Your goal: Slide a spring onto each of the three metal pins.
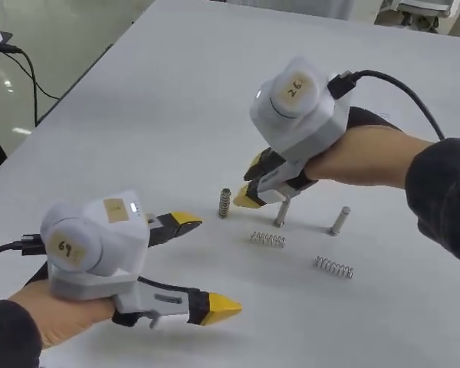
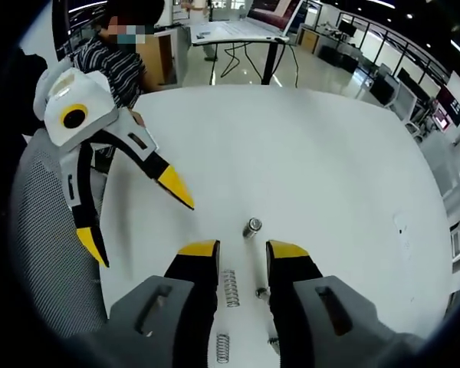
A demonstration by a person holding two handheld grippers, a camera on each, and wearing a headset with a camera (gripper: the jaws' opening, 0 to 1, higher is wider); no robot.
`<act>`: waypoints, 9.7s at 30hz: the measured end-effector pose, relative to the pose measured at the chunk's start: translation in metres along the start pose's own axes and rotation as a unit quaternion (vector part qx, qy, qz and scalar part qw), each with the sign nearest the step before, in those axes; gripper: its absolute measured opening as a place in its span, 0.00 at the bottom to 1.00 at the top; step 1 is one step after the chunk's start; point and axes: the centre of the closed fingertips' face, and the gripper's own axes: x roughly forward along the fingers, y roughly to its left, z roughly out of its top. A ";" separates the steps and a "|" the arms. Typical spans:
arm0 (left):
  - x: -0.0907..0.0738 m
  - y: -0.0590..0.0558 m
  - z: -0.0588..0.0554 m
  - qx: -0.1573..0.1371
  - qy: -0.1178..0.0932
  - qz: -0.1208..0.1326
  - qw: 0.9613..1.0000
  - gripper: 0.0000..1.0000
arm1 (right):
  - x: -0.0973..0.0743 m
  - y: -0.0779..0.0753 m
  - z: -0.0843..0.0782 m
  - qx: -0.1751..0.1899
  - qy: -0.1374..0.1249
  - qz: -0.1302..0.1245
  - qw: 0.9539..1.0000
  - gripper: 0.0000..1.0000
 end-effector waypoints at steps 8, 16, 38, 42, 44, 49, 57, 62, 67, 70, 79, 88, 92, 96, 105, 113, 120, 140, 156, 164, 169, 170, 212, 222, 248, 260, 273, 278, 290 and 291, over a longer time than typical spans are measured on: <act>0.010 -0.001 0.002 0.014 0.010 -0.014 1.000 0.73 | -0.019 0.014 -0.012 0.017 -0.019 -0.010 1.000 0.26; 0.021 -0.001 0.005 0.025 0.017 -0.024 0.999 0.71 | -0.035 0.024 -0.026 0.034 -0.031 -0.021 0.999 0.26; 0.054 0.004 0.003 0.053 0.049 -0.060 0.996 0.65 | -0.070 0.042 -0.090 0.137 -0.059 -0.060 0.987 0.28; 0.058 0.004 0.002 0.055 0.053 -0.063 0.995 0.65 | -0.076 0.042 -0.099 0.156 -0.065 -0.067 0.983 0.29; 0.060 0.004 0.001 0.055 0.056 -0.065 0.995 0.64 | -0.080 0.041 -0.104 0.167 -0.072 -0.074 0.981 0.30; 0.064 0.006 -0.002 0.056 0.064 -0.067 0.994 0.63 | -0.089 0.041 -0.116 0.186 -0.078 -0.087 0.976 0.32; 0.067 0.013 -0.006 0.056 0.071 -0.062 0.994 0.60 | -0.100 0.050 -0.131 0.222 -0.107 -0.095 0.964 0.39; 0.070 0.013 -0.006 0.058 0.071 -0.063 0.994 0.58 | -0.105 0.057 -0.138 0.245 -0.128 -0.089 0.957 0.52; 0.073 0.015 -0.007 0.061 0.074 -0.062 0.993 0.55 | -0.109 0.060 -0.143 0.260 -0.144 -0.091 0.950 0.62; 0.074 0.017 -0.008 0.061 0.076 -0.060 0.994 0.54 | -0.110 0.061 -0.148 0.276 -0.154 -0.093 0.944 0.67; 0.078 0.018 -0.007 0.061 0.076 -0.056 0.994 0.50 | -0.115 0.058 -0.162 0.309 -0.175 -0.109 0.928 0.82; 0.085 0.021 -0.008 0.067 0.076 -0.052 0.993 0.44 | -0.116 0.057 -0.165 0.317 -0.177 -0.116 0.924 0.83; 0.088 0.024 -0.011 0.068 0.079 -0.053 0.993 0.41 | -0.116 0.056 -0.164 0.319 -0.179 -0.117 0.924 0.83; 0.088 0.024 -0.014 0.065 0.085 -0.054 0.993 0.39 | -0.116 0.056 -0.164 0.319 -0.179 -0.118 0.923 0.83; 0.085 0.020 -0.014 0.063 0.089 -0.058 0.992 0.29 | -0.116 0.054 -0.166 0.323 -0.180 -0.121 0.921 0.82; 0.085 0.024 -0.016 0.072 0.095 -0.051 0.992 0.19 | -0.118 0.053 -0.167 0.325 -0.183 -0.125 0.920 0.81; 0.085 0.027 -0.018 0.077 0.098 -0.047 0.991 0.13 | -0.117 0.053 -0.167 0.325 -0.181 -0.125 0.920 0.81; 0.085 0.023 -0.018 0.092 0.099 -0.049 0.990 0.07 | -0.119 0.052 -0.166 0.322 -0.182 -0.125 0.921 0.79; 0.069 0.002 -0.004 0.097 0.079 -0.065 0.990 0.07 | -0.117 0.053 -0.161 0.312 -0.180 -0.117 0.925 0.78; 0.059 -0.012 0.012 0.109 0.060 -0.078 0.989 0.07 | -0.115 0.054 -0.153 0.300 -0.182 -0.109 0.930 0.76; 0.054 -0.021 0.024 0.117 0.046 -0.084 0.989 0.07 | -0.113 0.055 -0.149 0.296 -0.182 -0.104 0.932 0.76; 0.053 -0.023 0.027 0.117 0.042 -0.086 0.988 0.07 | -0.112 0.056 -0.148 0.294 -0.182 -0.101 0.933 0.76; 0.041 -0.053 0.061 0.157 0.003 -0.111 0.981 0.07 | -0.084 0.061 -0.091 0.198 -0.180 -0.007 0.964 0.46; 0.041 -0.058 0.063 0.161 0.000 -0.118 0.980 0.07 | -0.075 0.066 -0.089 0.169 -0.168 0.011 0.971 0.35; 0.045 -0.061 0.052 0.157 0.011 -0.125 0.980 0.07 | -0.070 0.079 -0.082 0.112 -0.158 0.032 0.981 0.15; 0.047 -0.062 0.047 0.151 0.015 -0.128 0.980 0.07 | -0.075 0.084 -0.067 0.092 -0.148 0.041 0.984 0.15; 0.049 -0.062 0.047 0.126 0.001 -0.124 0.984 0.06 | -0.072 0.083 -0.064 0.068 -0.109 0.047 0.991 0.14; 0.048 -0.060 0.049 0.118 -0.005 -0.122 0.985 0.06 | -0.072 0.082 -0.064 0.086 -0.117 0.049 0.988 0.15; 0.048 -0.060 0.053 0.107 -0.018 -0.123 0.986 0.06 | -0.073 0.080 -0.067 0.123 -0.132 0.057 0.982 0.16; 0.048 -0.060 0.053 0.106 -0.019 -0.122 0.987 0.06 | -0.073 0.080 -0.066 0.126 -0.134 0.058 0.981 0.16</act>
